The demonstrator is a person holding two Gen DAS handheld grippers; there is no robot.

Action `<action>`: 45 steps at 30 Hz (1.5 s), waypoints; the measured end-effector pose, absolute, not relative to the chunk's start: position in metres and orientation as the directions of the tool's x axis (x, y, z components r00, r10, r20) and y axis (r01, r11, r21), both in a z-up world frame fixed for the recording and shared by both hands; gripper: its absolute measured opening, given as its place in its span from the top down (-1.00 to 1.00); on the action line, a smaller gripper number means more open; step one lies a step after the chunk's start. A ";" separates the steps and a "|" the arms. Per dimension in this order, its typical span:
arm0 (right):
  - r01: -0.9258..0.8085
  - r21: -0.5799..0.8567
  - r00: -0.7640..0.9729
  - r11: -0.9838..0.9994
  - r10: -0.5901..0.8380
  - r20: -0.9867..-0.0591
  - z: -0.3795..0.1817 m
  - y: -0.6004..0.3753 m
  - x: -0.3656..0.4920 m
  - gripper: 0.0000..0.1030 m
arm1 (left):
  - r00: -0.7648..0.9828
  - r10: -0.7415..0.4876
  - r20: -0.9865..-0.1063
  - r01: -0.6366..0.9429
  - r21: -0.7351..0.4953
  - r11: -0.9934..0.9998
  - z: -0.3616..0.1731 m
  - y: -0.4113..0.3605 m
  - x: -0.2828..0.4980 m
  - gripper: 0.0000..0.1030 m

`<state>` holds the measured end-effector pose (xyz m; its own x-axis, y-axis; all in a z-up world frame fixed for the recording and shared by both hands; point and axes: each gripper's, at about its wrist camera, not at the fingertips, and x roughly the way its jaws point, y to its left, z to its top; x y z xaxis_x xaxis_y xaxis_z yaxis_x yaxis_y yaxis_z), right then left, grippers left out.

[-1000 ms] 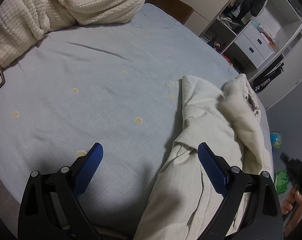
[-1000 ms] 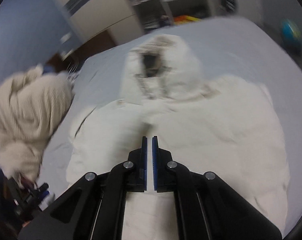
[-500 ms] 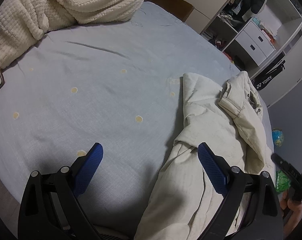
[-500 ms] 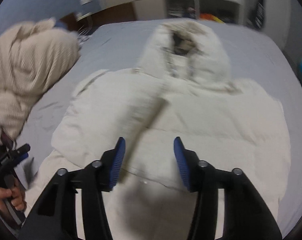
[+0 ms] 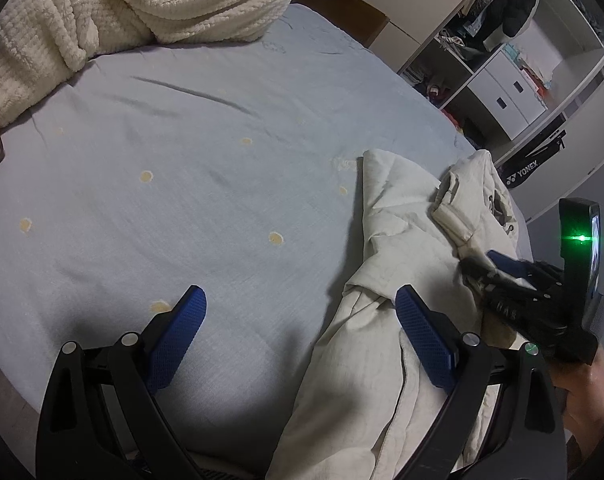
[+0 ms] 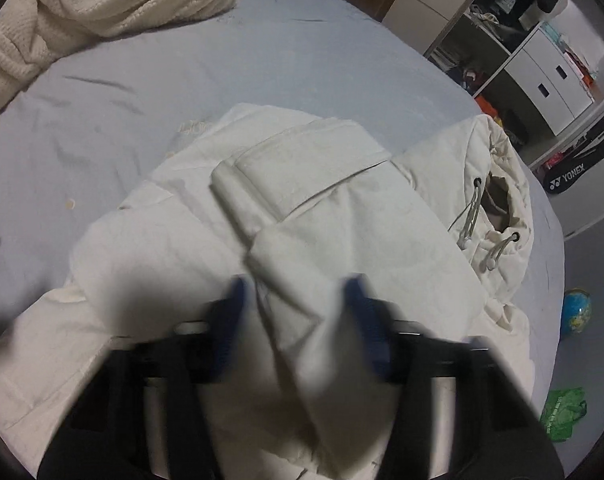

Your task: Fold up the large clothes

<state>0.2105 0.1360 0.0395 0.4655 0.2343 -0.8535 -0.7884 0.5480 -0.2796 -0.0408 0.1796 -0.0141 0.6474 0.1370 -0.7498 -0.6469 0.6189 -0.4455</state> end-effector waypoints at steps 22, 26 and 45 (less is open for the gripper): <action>-0.323 0.516 0.452 0.794 0.608 -0.653 0.076 -0.137 0.281 0.87 | 0.628 0.158 -0.762 -0.654 -0.407 0.638 -0.012 0.175 -0.039 -0.78; -0.196 0.646 0.420 0.737 0.659 -0.624 0.039 -0.181 0.282 0.85 | 0.620 0.163 -0.767 -0.656 -0.393 0.645 -0.011 0.173 -0.037 -0.78; -0.015 0.700 0.446 0.714 0.631 -0.634 -0.001 -0.237 0.305 0.63 | 0.600 0.170 -0.781 -0.659 -0.363 0.658 -0.012 0.168 -0.031 -0.78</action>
